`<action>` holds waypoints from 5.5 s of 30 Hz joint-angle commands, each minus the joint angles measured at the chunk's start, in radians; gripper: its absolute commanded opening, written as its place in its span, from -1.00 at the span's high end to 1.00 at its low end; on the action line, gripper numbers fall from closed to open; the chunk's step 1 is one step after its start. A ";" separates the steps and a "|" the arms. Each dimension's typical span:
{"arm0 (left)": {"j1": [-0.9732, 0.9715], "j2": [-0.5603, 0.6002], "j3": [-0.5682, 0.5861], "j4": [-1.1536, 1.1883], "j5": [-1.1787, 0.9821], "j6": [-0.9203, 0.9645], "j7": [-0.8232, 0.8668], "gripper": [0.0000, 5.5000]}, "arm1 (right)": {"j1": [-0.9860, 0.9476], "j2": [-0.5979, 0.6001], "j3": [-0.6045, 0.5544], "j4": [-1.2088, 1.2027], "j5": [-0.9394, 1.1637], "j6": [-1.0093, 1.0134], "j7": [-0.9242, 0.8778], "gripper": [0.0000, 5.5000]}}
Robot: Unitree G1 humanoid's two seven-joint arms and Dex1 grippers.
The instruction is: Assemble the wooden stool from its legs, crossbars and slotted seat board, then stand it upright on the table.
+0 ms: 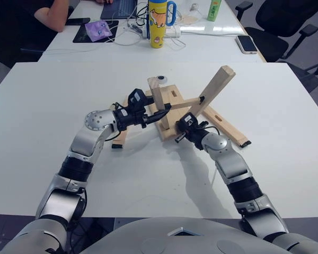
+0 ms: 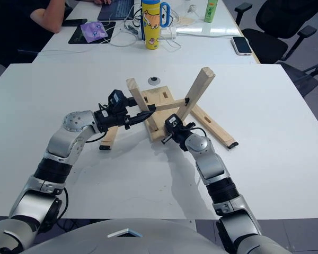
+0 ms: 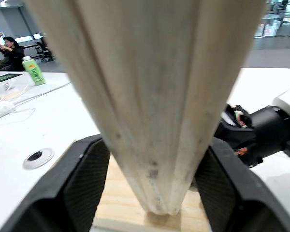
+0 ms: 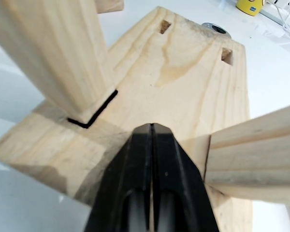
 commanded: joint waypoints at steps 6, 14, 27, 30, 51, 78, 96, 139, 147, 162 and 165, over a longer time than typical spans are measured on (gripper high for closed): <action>0.227 0.172 0.264 -0.351 -0.198 0.168 -0.051 -0.48 | 0.171 0.024 0.056 0.104 -0.005 0.122 -0.033 1.00; -0.208 -0.015 0.526 -0.358 -0.644 0.299 0.311 -0.07 | 0.168 0.071 0.037 0.132 0.017 0.100 -0.056 1.00; -0.300 -0.175 0.315 -0.374 -0.701 0.441 0.534 0.72 | 0.136 0.083 0.079 0.183 -0.012 0.063 -0.030 1.00; 0.003 -0.047 -0.023 -0.350 -0.545 0.657 0.540 0.91 | 0.113 0.086 0.091 0.176 -0.015 0.067 -0.021 1.00; -0.450 -0.064 0.454 -0.343 -0.392 0.201 0.516 1.00 | 0.090 0.074 0.102 0.224 -0.020 0.042 -0.014 1.00; -0.124 -0.072 0.032 -0.043 -0.011 0.299 0.535 1.00 | 0.026 0.148 0.041 0.239 0.041 -0.139 -0.029 1.00; -0.057 -0.175 0.245 -0.473 0.091 0.077 0.694 1.00 | 0.119 0.088 -0.049 0.026 0.127 -0.290 0.050 1.00; 0.064 -0.165 -0.112 -0.174 0.364 0.681 0.495 1.00 | -0.199 -0.013 -0.133 0.501 0.036 -0.373 0.123 1.00; 0.018 -0.219 -0.050 -0.069 0.269 0.712 0.397 1.00 | -0.095 -0.006 -0.064 0.395 0.066 -0.338 0.270 1.00; -0.012 -0.240 -0.004 0.031 0.259 0.613 0.334 1.00 | 0.020 0.010 -0.060 0.226 0.078 -0.246 0.233 1.00; -0.012 -0.254 0.013 0.036 0.254 0.595 0.340 1.00 | 0.017 0.005 -0.057 0.223 0.044 -0.251 0.192 1.00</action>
